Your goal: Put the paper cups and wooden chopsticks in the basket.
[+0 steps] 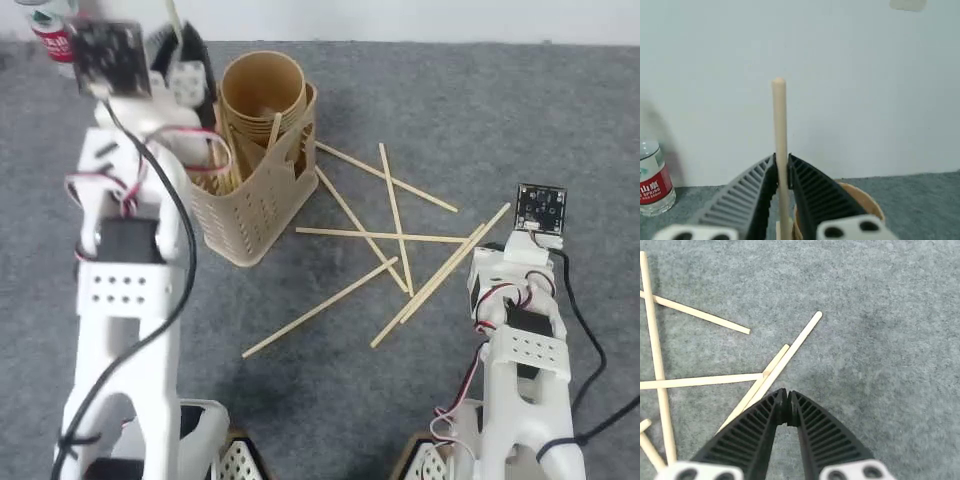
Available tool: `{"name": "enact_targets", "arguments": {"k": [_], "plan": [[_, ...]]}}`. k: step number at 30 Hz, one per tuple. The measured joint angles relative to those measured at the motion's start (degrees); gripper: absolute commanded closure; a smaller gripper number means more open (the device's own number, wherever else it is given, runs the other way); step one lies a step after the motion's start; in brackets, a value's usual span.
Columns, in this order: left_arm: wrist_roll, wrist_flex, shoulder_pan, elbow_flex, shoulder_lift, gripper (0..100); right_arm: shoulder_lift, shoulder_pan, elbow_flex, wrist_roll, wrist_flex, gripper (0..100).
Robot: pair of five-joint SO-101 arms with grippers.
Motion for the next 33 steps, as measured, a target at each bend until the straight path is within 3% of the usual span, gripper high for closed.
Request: {"name": "enact_targets", "arguments": {"k": [3,10,15,20,26,33], "plan": [[-0.53,-1.05,0.00,6.77,-4.13,83,0.00,-0.88,0.00,0.62,0.00,99.1],[-0.88,0.88,-0.53,13.63,-16.00,83,0.00,-0.97,0.00,2.02,0.00,98.8],[-1.05,9.41,-0.53,13.63,-24.35,83,0.00,-1.23,0.00,2.02,0.00,86.9],[-1.05,26.02,-1.05,13.98,-30.95,83,0.00,-4.40,0.00,5.71,1.32,81.8],[-1.05,38.77,-8.62,18.55,-38.77,83,0.00,-8.35,-7.12,9.32,14.51,81.9],[1.41,38.77,-18.46,37.27,-47.47,83,0.79,-13.63,-20.75,14.59,31.03,82.0]]}}
